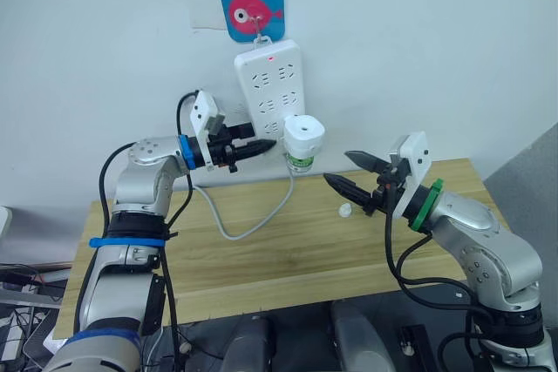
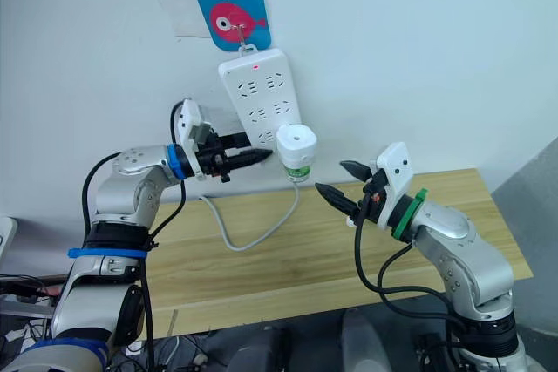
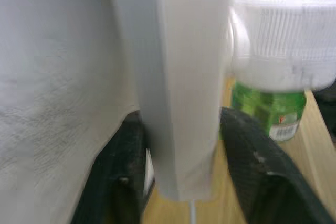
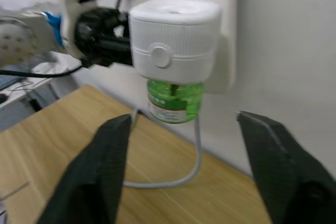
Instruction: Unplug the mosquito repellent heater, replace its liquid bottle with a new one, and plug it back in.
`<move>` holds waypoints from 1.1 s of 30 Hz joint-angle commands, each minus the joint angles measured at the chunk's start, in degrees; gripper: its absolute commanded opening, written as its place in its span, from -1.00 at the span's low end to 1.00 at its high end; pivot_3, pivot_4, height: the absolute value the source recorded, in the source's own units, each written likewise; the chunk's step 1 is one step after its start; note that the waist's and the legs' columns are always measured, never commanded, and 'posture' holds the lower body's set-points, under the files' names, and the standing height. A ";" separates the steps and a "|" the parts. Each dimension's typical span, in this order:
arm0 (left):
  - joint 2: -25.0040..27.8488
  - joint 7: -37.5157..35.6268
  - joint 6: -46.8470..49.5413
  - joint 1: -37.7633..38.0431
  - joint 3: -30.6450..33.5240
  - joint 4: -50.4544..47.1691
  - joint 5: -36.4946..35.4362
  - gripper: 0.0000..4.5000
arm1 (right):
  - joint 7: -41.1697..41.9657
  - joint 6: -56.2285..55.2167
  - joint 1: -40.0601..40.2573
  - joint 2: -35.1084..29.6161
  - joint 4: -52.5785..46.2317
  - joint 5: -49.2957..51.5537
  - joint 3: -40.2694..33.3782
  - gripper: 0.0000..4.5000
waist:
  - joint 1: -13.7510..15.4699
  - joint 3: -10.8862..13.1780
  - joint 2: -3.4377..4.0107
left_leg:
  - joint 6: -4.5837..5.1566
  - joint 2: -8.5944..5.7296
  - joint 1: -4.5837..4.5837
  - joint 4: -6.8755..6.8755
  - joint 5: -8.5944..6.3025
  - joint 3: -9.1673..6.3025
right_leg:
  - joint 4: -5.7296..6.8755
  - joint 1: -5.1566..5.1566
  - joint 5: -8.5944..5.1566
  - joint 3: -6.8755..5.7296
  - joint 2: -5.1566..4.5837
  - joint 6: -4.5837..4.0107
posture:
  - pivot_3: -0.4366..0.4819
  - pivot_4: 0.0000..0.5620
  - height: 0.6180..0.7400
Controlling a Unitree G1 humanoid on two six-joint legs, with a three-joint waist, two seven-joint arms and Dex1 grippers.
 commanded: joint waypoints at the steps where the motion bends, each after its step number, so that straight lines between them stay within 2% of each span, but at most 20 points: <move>1: 3.30 0.45 -0.06 3.30 2.44 -4.44 -1.12 0.55 | 2.06 -2.21 -2.42 0.01 0.88 1.65 1.00 -0.09 | -0.15 0.00 0.00 | -0.02 0.02 -0.01 0.00 0.01 0.01 | 0.01 -0.03 0.00 0.01 0.00 0.00 | -0.29 -0.31 1.00; 4: 5.56 1.76 2.03 7.89 4.17 -10.96 -2.78 0.99 | 2.47 -3.39 -3.38 0.61 2.52 1.33 2.24 -0.62 | 0.21 0.00 0.00 | -0.14 0.04 -0.05 -0.01 0.08 -0.02 | 0.00 -0.06 0.00 -0.02 -0.01 0.00 | -0.22 -0.33 1.00; 6: 7.06 2.98 5.11 11.98 5.86 -18.38 -5.18 1.00 | 2.88 -4.16 -4.01 1.05 3.29 1.32 3.23 -0.95 | 0.63 0.00 -0.01 | -0.16 0.02 -0.05 -0.01 0.09 -0.01 | -0.01 -0.06 0.00 0.00 -0.03 0.00 | -0.20 -0.33 1.00; 12: 8.74 9.49 12.95 22.13 10.19 -38.33 -11.81 1.00 | 4.54 -5.66 -6.08 1.38 5.66 0.63 5.85 -0.98 | 2.11 -0.02 -0.03 | -0.17 0.02 -0.03 0.02 0.08 -0.02 | 0.01 -0.02 0.00 0.00 -0.05 0.00 | -0.11 -0.36 1.00; 17: 8.16 15.05 15.56 28.78 10.74 -50.17 -14.44 1.00 | 3.86 -6.72 -8.67 2.44 8.34 -1.39 8.12 -0.98 | 3.36 -0.06 -0.09 | -0.20 0.04 -0.01 0.04 0.10 -0.04 | 0.05 0.02 0.01 -0.06 -0.05 -0.01 | -0.06 -0.36 1.00; 23: 7.52 19.87 17.63 30.69 10.20 -54.18 -16.67 1.00 | 1.68 -8.33 -10.35 4.35 11.51 -4.68 9.77 -0.98 | 4.22 -0.15 -0.21 | -0.25 0.04 0.01 0.04 0.13 -0.07 | 0.06 0.05 0.01 -0.12 -0.03 -0.02 | -0.02 -0.36 1.00; 33: 8.44 21.39 17.58 31.23 9.84 -54.69 -17.95 1.00 | 0.42 -9.15 -10.90 5.33 12.88 -6.71 10.06 -0.98 | 4.64 -0.16 -0.22 | -0.26 0.03 0.00 0.04 0.14 -0.06 | 0.06 0.05 0.02 -0.13 -0.02 -0.03 | -0.02 -0.34 1.00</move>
